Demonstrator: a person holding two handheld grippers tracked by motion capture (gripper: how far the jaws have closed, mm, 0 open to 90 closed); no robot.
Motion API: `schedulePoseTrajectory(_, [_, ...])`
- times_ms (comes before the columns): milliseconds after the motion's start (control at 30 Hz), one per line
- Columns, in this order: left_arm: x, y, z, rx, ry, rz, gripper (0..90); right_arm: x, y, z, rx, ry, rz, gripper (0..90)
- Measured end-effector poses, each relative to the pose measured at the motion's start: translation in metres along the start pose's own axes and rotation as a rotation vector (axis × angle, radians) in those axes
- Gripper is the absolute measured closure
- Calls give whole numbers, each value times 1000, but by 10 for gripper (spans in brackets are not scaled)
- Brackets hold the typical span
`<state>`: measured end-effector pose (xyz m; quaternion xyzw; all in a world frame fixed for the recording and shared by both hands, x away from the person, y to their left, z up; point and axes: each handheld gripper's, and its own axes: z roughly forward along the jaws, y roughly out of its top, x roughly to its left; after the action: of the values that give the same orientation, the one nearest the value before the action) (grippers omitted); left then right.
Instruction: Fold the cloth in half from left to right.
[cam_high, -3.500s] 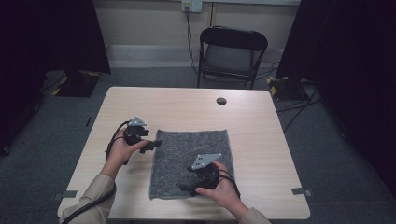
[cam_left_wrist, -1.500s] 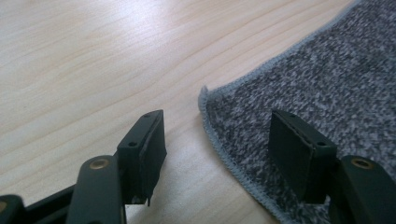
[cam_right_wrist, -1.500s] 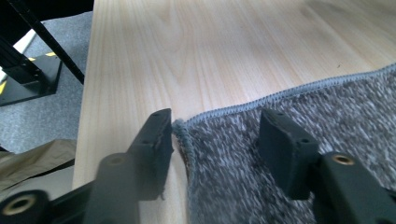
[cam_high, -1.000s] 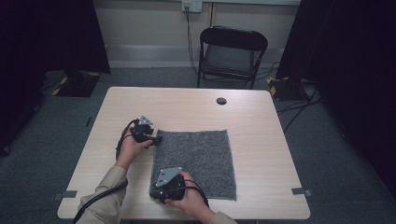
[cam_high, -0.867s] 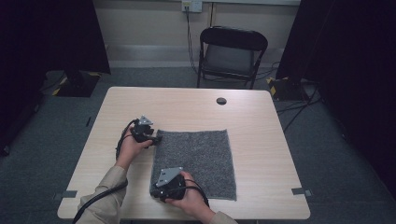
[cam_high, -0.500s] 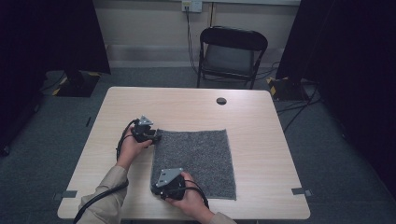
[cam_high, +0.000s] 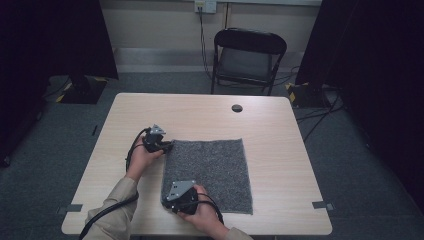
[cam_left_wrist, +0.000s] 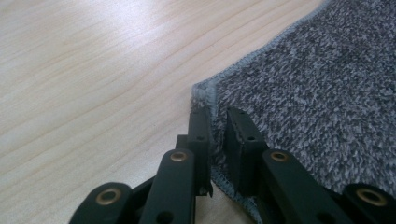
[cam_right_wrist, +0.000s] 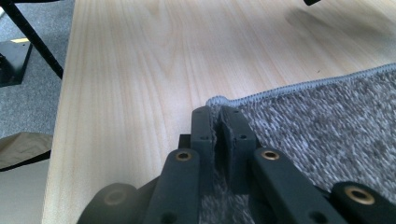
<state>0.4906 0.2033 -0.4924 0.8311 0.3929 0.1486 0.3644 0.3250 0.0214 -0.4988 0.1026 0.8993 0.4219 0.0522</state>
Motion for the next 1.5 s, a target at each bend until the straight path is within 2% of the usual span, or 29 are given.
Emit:
schedulePoseTrajectory(267, [-1,0,1,-3,-3,-5,859,1,0,0,0,-5,1,859])
schedulePoseTrajectory(1133, [-1,1,1,-3,-4,-25,865,2,0,0,-2,-2,4,865])
schedulePoseTrajectory(1500, [-2,3,0,-2,-7,-28,868,2,-1,-1,-6,7,22,866])
